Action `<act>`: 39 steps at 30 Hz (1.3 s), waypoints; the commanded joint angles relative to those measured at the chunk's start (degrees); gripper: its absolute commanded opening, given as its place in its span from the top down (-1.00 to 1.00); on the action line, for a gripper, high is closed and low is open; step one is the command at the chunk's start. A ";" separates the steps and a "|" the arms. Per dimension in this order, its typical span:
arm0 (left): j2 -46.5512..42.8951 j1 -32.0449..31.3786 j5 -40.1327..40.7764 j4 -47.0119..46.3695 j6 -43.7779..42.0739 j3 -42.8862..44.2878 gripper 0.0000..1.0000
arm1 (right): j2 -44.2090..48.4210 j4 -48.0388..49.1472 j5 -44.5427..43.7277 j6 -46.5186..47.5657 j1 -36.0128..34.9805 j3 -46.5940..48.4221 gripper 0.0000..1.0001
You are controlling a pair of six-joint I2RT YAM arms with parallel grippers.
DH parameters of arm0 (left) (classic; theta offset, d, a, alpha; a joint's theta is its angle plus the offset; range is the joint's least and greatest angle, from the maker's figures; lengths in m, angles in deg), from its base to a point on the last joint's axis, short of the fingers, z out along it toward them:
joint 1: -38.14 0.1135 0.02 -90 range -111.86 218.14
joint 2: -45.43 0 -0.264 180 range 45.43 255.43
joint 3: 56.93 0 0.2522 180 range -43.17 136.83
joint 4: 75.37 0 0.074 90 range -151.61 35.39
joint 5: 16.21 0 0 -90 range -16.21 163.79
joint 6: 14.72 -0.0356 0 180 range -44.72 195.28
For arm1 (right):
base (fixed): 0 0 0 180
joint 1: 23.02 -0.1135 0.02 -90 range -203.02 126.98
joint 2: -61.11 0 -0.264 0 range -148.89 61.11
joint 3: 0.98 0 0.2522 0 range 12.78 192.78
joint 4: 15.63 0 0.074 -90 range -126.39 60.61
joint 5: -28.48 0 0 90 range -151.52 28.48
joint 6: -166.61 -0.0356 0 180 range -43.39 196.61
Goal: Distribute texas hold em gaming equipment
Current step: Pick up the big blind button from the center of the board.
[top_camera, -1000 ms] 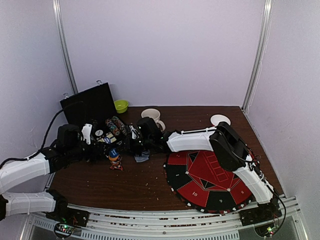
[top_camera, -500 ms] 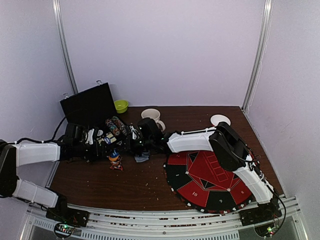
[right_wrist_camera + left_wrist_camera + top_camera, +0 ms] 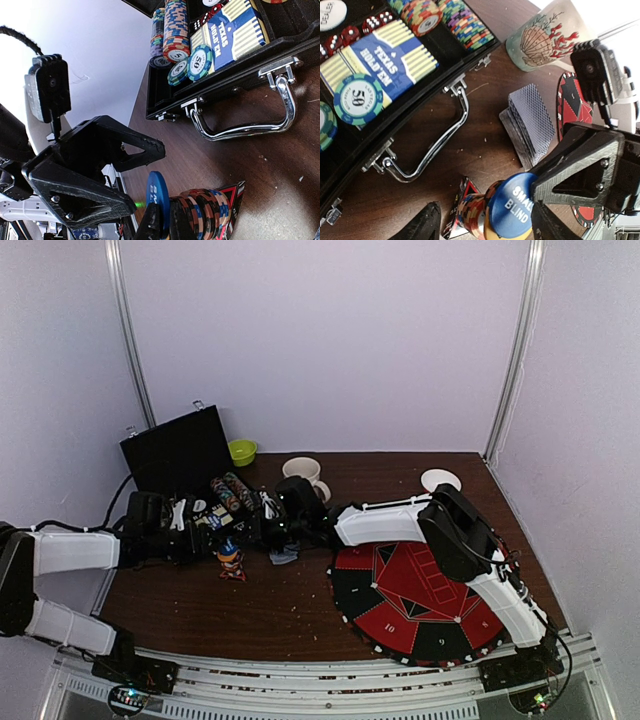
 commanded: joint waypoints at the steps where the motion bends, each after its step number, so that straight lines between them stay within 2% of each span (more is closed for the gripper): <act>1: 1.86 0.53 -2.90 -4.03 1.26 -0.82 -0.26 | 0.42 -3.54 -1.06 0.75 0.50 -2.06 1.00; 6: 1.64 0.55 -4.40 -6.14 2.69 -2.16 -0.23 | 0.46 -3.46 -1.08 0.76 0.51 -2.29 1.00; 16: 1.98 0.54 -5.01 -6.88 2.92 -1.70 -0.01 | 0.42 -2.86 -0.99 0.57 0.46 -2.86 1.00; 39: 2.55 0.53 -7.63 -7.38 1.67 -1.47 0.16 | -0.28 -1.05 -0.62 -0.08 0.47 -5.21 1.00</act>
